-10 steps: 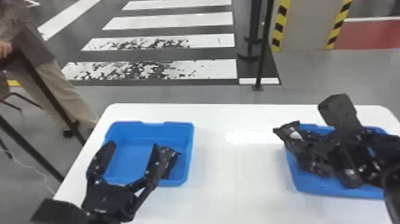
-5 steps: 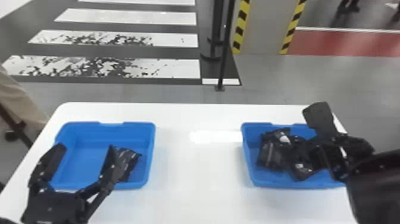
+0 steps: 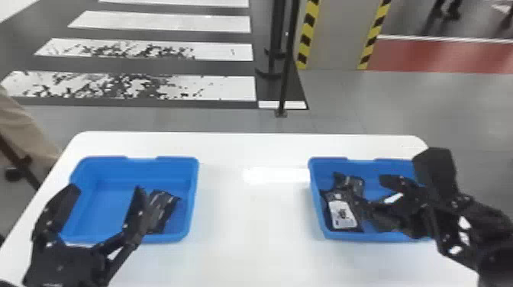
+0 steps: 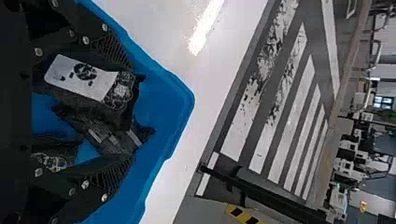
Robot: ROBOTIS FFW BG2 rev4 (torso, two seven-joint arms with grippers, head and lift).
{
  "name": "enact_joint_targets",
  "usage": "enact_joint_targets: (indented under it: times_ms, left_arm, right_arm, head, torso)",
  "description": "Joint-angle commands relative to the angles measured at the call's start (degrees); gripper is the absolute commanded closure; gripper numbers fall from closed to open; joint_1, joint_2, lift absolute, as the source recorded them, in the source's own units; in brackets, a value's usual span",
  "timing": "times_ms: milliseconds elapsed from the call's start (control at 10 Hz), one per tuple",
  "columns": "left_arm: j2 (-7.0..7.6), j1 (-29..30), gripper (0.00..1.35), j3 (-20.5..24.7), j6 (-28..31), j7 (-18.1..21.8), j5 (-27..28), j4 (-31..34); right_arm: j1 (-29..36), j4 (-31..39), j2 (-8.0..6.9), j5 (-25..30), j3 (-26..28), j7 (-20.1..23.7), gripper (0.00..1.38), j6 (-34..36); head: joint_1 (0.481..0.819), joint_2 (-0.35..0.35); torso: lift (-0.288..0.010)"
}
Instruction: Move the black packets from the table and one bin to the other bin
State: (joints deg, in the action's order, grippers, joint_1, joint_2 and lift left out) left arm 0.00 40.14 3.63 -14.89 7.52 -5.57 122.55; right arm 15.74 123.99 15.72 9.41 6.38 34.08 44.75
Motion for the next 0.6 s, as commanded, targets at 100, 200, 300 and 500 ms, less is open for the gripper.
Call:
enact_joint_targets:
  times_ms: [100, 200, 300, 500]
  left_arm:
    - [-0.15, -0.6, 0.10, 1.2, 0.8, -0.1, -0.1, -0.3]
    - [-0.15, -1.0, 0.10, 1.7, 0.4, 0.0, -0.1, -1.0]
    - [-0.15, -1.5, 0.10, 1.7, 0.4, 0.0, -0.4, -2.0]
    - [-0.15, -3.4, 0.10, 1.3, 5.9, 0.4, -2.8, -3.9]
  right_arm:
    - [15.8, 12.3, -3.86, -6.9, 8.5, -2.5, 0.17, -11.4]
    - [20.5, 13.8, -6.23, -9.6, 11.6, -4.3, 0.17, -17.5]
    - [23.2, 13.5, -8.25, -11.0, 14.4, -4.8, 0.17, -24.5]
    - [25.9, 8.4, -9.92, -18.7, 15.8, -6.3, 0.17, -38.3]
  head:
    - [0.695, -0.040]
    - [0.695, -0.038]
    - [0.695, -0.045]
    - [0.695, -0.066]
  torso:
    - [-0.110]
    - [-0.110]
    - [-0.110]
    - [-0.110]
